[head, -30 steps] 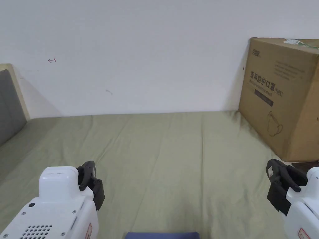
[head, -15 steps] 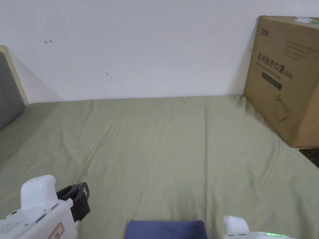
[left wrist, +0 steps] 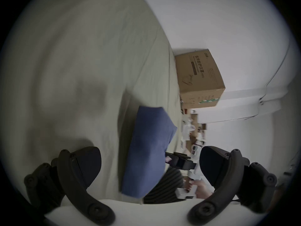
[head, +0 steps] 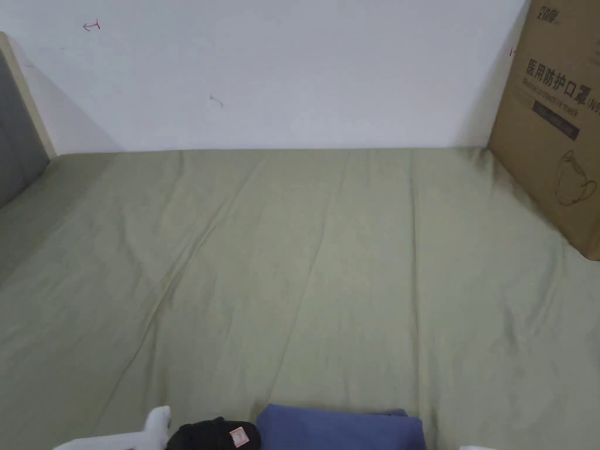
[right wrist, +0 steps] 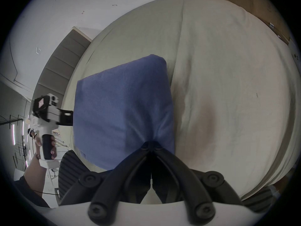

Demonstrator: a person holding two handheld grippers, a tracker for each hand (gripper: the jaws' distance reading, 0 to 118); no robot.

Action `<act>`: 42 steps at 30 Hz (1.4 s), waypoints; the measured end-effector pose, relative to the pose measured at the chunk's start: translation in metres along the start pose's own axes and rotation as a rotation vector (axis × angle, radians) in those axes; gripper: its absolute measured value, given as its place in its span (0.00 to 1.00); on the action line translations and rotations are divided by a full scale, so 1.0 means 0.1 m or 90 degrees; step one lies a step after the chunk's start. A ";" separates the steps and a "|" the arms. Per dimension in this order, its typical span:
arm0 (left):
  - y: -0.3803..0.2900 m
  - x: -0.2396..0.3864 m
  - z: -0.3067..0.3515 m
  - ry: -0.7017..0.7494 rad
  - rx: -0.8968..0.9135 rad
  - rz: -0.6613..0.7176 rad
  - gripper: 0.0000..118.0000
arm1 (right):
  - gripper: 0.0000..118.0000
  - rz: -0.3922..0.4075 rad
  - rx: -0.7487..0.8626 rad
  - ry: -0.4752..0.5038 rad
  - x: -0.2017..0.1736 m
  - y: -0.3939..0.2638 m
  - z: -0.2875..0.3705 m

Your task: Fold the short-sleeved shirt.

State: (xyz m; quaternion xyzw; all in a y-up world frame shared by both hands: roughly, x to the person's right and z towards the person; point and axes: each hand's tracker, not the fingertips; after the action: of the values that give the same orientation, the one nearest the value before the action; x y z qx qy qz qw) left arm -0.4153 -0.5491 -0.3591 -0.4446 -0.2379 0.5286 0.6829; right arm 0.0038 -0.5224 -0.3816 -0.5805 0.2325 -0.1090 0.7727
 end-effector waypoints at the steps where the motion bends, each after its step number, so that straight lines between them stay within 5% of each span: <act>1: 0.05 -0.13 -0.13 -0.038 -0.024 0.033 1.00 | 0.00 -0.004 0.000 0.000 0.00 0.00 0.00; 4: 0.04 -0.17 -0.45 -0.193 -0.048 0.060 1.00 | 0.00 -0.013 -0.004 0.002 0.02 0.02 -0.01; 8: 0.02 -0.17 -0.37 -0.128 -0.102 -0.055 1.00 | 0.00 -0.011 -0.015 0.000 0.01 0.05 -0.01; 9: 0.01 -0.16 -0.62 -0.082 -0.080 -0.091 0.90 | 0.00 -0.012 -0.016 0.000 0.01 0.05 -0.01; 10: 0.05 -0.22 -0.59 0.007 -0.056 -0.116 0.61 | 0.00 -0.014 -0.014 0.002 0.01 0.05 0.00; 11: 0.09 -0.29 -0.56 0.129 -0.046 -0.145 0.14 | 0.00 -0.016 -0.010 0.004 0.01 0.04 0.00; 12: 0.11 -0.36 -0.55 0.101 -0.052 -0.115 0.13 | 0.00 -0.033 0.011 0.048 0.02 0.03 0.02; 13: 0.00 -0.17 -0.63 -0.006 -0.044 -0.060 0.13 | 0.00 -0.033 0.013 0.029 0.01 0.02 0.05; 15: 0.00 0.04 -0.68 0.102 -0.032 -0.160 0.13 | 0.00 -0.018 0.041 0.030 -0.05 0.01 0.14; 19: 0.06 0.52 -0.13 0.082 0.003 -0.226 0.13 | 0.00 0.042 0.157 0.056 -0.26 0.03 0.57; 32: 1.16 0.66 2.36 0.643 0.050 -0.296 0.13 | 0.00 0.091 0.189 -0.002 -0.53 0.24 1.00; 34: 1.28 0.62 2.59 0.771 0.064 -0.306 0.28 | 0.00 0.093 0.183 -0.017 -0.53 0.25 0.99; 36: 1.40 0.63 2.76 0.861 0.085 -0.321 0.77 | 0.00 0.091 0.180 -0.022 -0.53 0.25 0.99; 37: 1.39 0.65 2.88 0.872 0.101 -0.316 0.85 | 0.00 0.090 0.180 -0.022 -0.53 0.25 0.99; 42: 1.35 0.77 3.25 0.788 0.162 -0.231 0.84 | 0.00 0.084 0.182 -0.024 -0.52 0.30 0.97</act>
State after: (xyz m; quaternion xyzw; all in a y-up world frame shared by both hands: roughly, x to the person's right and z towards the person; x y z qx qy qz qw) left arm -0.7169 -0.3551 -0.3265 -0.5352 0.1922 0.0752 0.8191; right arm 0.0028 -0.4083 -0.3762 -0.4497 0.2377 -0.0787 0.8573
